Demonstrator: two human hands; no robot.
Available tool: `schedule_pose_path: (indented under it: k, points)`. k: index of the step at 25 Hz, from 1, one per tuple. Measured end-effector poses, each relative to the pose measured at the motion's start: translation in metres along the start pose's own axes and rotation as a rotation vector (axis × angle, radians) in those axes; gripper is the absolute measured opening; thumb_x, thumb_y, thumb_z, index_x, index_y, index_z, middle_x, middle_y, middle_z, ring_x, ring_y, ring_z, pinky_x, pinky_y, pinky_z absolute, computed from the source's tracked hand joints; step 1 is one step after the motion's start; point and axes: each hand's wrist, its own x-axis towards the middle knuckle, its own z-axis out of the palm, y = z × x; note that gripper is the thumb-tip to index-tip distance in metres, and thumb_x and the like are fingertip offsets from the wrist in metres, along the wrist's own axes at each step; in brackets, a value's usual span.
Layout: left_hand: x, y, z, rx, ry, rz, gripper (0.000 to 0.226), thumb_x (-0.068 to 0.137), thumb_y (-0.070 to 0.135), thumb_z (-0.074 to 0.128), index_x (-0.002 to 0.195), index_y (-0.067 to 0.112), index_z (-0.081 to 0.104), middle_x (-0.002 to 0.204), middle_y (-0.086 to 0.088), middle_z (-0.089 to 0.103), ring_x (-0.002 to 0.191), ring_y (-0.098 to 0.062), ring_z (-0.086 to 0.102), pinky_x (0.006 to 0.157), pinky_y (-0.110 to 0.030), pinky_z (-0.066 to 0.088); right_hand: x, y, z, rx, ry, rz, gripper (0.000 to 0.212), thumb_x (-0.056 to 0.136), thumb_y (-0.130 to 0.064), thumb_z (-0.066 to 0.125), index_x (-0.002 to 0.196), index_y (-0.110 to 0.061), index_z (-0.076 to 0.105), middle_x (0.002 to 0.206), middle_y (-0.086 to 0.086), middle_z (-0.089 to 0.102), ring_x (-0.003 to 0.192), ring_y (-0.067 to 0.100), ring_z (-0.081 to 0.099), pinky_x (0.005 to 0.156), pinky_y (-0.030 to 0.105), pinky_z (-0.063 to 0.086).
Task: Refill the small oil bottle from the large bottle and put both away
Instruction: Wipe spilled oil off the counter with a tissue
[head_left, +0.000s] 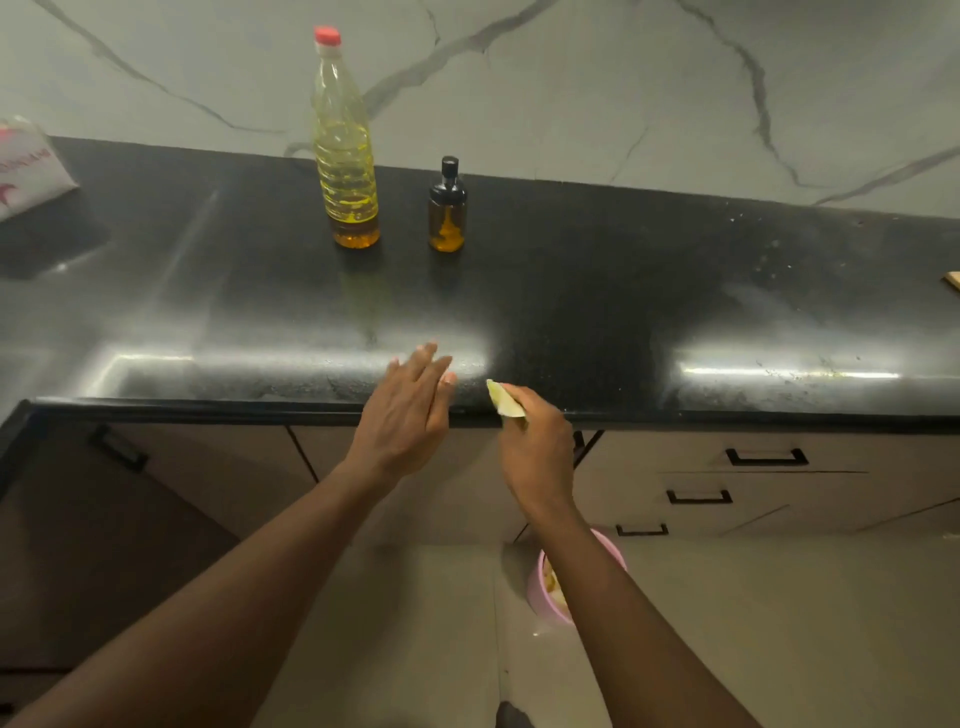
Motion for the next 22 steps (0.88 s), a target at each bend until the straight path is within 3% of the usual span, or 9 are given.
schedule_pose_path:
  k: [1, 3, 6, 11, 13, 17, 20, 22]
  points:
    - [-0.005, 0.007, -0.009, -0.076, 0.011, 0.018, 0.044, 0.112, 0.038, 0.034, 0.143, 0.017, 0.058, 0.142, -0.005, 0.063, 0.131, -0.021, 0.058, 0.112, -0.045, 0.045, -0.001, -0.012, -0.007, 0.275, -0.009, 0.144, 0.018, 0.102, -0.018, 0.063, 0.107, -0.023, 0.079, 0.092, -0.006, 0.078, 0.088, 0.016, 0.069, 0.08, 0.039, 0.057]
    - [-0.014, 0.026, -0.028, -0.331, -0.007, -0.031, 0.038, 0.11, 0.043, 0.042, 0.118, 0.019, 0.07, 0.099, 0.003, 0.075, 0.089, -0.012, 0.071, 0.081, -0.038, 0.059, -0.001, -0.036, -0.024, 0.665, -0.072, 0.458, 0.013, 0.102, -0.023, 0.065, 0.095, -0.024, 0.077, 0.079, -0.009, 0.077, 0.082, 0.014, 0.07, 0.074, 0.037, 0.061]
    - [-0.018, 0.056, -0.055, -0.634, -0.106, -0.136, 0.037, 0.106, 0.045, 0.053, 0.101, 0.016, 0.077, 0.089, 0.002, 0.077, 0.083, -0.009, 0.074, 0.072, -0.026, 0.058, 0.002, -0.054, -0.045, 0.893, -0.169, 0.692, 0.013, 0.1, -0.029, 0.068, 0.106, -0.018, 0.073, 0.082, 0.001, 0.081, 0.087, 0.022, 0.074, 0.083, 0.043, 0.062]
    - [-0.015, 0.098, -0.069, -0.708, -0.194, -0.15, 0.027, 0.099, 0.033, 0.069, 0.102, 0.007, 0.074, 0.095, -0.012, 0.077, 0.091, -0.028, 0.075, 0.082, -0.045, 0.061, -0.007, -0.057, -0.085, 0.867, -0.146, 0.627, 0.022, 0.093, -0.019, 0.075, 0.114, -0.013, 0.072, 0.108, 0.014, 0.077, 0.101, 0.031, 0.074, 0.071, 0.038, 0.063]
    - [-0.016, 0.115, -0.064, -0.724, -0.221, -0.147, 0.027, 0.098, 0.034, 0.069, 0.104, 0.008, 0.073, 0.097, -0.012, 0.076, 0.093, -0.027, 0.075, 0.084, -0.048, 0.063, -0.015, -0.049, -0.106, 0.807, -0.105, 0.552, 0.028, 0.09, -0.015, 0.079, 0.118, -0.011, 0.073, 0.112, 0.014, 0.077, 0.104, 0.032, 0.074, 0.067, 0.034, 0.061]
    - [-0.016, 0.148, -0.041, -0.777, -0.325, -0.141, 0.022, 0.098, 0.034, 0.068, 0.104, 0.013, 0.072, 0.096, -0.006, 0.078, 0.091, -0.021, 0.077, 0.082, -0.04, 0.065, -0.029, -0.025, -0.146, 0.69, 0.008, 0.491, 0.033, 0.089, -0.019, 0.081, 0.119, -0.01, 0.072, 0.109, 0.01, 0.079, 0.095, 0.026, 0.078, 0.068, 0.035, 0.064]
    - [-0.015, 0.171, -0.007, -0.775, -0.429, -0.132, 0.015, 0.099, 0.027, 0.07, 0.105, 0.014, 0.073, 0.094, -0.007, 0.079, 0.086, -0.026, 0.076, 0.075, -0.037, 0.063, -0.037, 0.013, -0.169, 0.648, 0.101, 0.552, 0.023, 0.092, -0.025, 0.079, 0.112, -0.016, 0.074, 0.1, 0.005, 0.08, 0.087, 0.021, 0.078, 0.063, 0.03, 0.062]
    - [-0.018, 0.18, 0.027, -0.746, -0.45, -0.145, 0.009, 0.098, 0.023, 0.071, 0.102, 0.016, 0.075, 0.089, -0.003, 0.078, 0.076, -0.019, 0.073, 0.067, -0.028, 0.061, -0.043, 0.05, -0.179, 0.638, 0.131, 0.611, 0.022, 0.093, -0.023, 0.077, 0.113, -0.014, 0.073, 0.101, 0.007, 0.079, 0.089, 0.023, 0.077, 0.062, 0.03, 0.062]
